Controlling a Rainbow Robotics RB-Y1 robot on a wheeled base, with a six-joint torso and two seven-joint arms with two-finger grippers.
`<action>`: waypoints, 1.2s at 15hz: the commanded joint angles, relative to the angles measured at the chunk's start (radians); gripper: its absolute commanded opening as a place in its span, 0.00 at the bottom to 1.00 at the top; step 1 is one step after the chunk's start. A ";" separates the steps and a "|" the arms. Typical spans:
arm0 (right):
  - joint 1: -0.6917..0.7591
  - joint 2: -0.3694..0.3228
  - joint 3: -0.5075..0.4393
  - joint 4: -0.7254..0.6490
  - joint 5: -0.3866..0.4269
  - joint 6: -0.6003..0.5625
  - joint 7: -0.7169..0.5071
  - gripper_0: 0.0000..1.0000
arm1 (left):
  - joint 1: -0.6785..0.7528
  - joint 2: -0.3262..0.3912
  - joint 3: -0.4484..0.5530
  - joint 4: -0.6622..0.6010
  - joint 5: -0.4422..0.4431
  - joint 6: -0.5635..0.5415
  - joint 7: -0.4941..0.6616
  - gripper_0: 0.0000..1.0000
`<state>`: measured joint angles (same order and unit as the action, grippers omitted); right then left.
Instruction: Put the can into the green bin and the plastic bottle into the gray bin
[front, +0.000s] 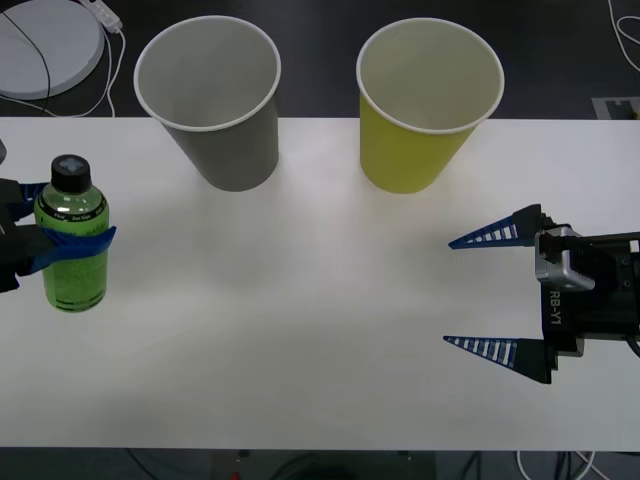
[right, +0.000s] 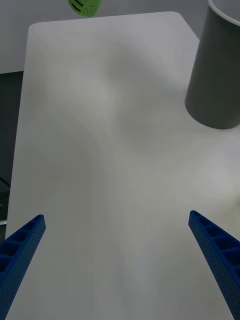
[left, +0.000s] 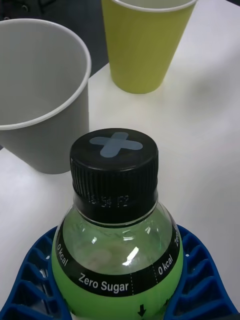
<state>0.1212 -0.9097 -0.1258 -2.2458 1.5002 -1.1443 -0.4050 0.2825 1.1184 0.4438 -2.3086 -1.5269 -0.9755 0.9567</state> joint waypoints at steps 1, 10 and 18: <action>0.000 0.000 0.000 0.000 0.000 0.000 0.000 1.00 | 0.003 0.051 0.059 -0.012 -0.033 0.004 0.105 0.00; 0.000 0.000 0.000 0.000 0.000 0.000 0.000 1.00 | -0.071 0.228 0.088 0.057 -0.041 0.060 0.310 0.00; 0.000 0.000 0.000 0.000 0.000 0.000 0.000 1.00 | -0.293 0.396 -0.034 0.232 0.076 0.060 0.335 0.00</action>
<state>0.1212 -0.9097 -0.1258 -2.2458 1.5002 -1.1443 -0.4050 0.0275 1.4964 0.4299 -2.1069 -1.4992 -0.9157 1.2961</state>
